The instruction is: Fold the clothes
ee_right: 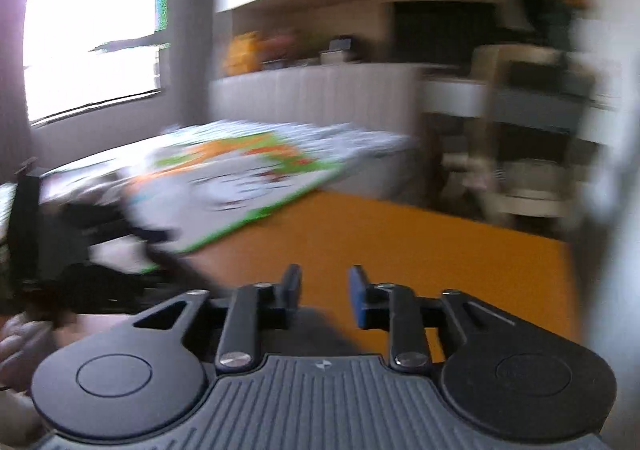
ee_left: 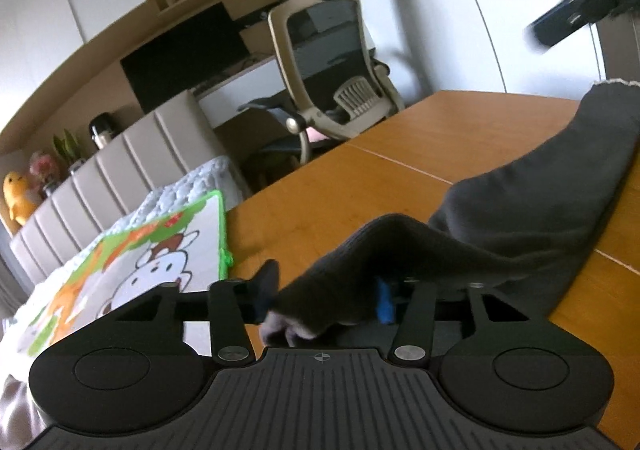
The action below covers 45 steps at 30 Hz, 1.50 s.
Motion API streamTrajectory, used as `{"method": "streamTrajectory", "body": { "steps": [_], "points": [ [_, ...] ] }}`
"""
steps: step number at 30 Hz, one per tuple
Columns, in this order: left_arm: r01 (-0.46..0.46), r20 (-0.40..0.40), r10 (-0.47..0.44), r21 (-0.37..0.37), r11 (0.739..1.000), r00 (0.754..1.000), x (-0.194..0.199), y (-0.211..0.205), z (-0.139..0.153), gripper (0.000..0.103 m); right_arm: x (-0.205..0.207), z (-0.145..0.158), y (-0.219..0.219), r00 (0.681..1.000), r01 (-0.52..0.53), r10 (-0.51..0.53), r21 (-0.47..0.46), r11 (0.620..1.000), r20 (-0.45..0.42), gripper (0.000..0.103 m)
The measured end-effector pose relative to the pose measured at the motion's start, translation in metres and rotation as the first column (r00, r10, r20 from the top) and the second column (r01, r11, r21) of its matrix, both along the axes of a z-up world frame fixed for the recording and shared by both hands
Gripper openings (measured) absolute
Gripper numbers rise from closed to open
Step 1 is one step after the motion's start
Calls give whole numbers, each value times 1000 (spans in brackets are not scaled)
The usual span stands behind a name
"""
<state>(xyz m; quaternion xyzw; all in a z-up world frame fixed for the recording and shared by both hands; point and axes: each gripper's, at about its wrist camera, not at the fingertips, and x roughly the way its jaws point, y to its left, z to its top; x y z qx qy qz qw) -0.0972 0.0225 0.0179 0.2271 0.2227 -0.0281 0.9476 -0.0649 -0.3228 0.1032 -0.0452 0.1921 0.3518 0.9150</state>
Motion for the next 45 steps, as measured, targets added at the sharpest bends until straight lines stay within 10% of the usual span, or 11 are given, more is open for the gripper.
{"method": "streamTrajectory", "body": {
  "steps": [9,11,12,16,21,24,26,31,37,45],
  "points": [
    [-18,-15,17,-63,998,1000,-3,7,4,43,-6,-51,-106,927,290,-286,-20,957,-241,49],
    [-23,-17,22,-69,997,1000,-1,6,4,42,0,-63,-105,917,281,-279,-34,959,-287,37],
    [-25,-21,23,-75,997,1000,0,7,4,41,3,-67,-105,915,271,-270,-39,962,-301,9],
    [-35,-54,26,-164,986,998,13,20,14,39,32,-50,-104,924,243,-226,17,970,-307,10],
    [-193,-91,173,-298,935,981,66,57,25,51,101,-13,-93,938,278,-254,79,957,-235,10],
    [-353,-174,310,-350,868,935,98,84,18,76,142,-2,-77,930,336,-313,97,937,-191,10],
    [-435,-211,384,-332,837,899,106,95,13,94,158,1,-69,920,371,-350,106,923,-174,16],
    [-398,-253,317,-405,823,914,79,95,19,97,130,-10,-54,952,273,-267,20,962,-150,99],
    [-214,-319,52,-496,842,946,55,44,8,100,69,-52,-31,966,24,-35,-47,999,-256,101],
    [-226,-324,80,-441,869,943,61,35,-16,101,72,-85,3,954,12,-55,-145,989,-294,103]
  ]
}}
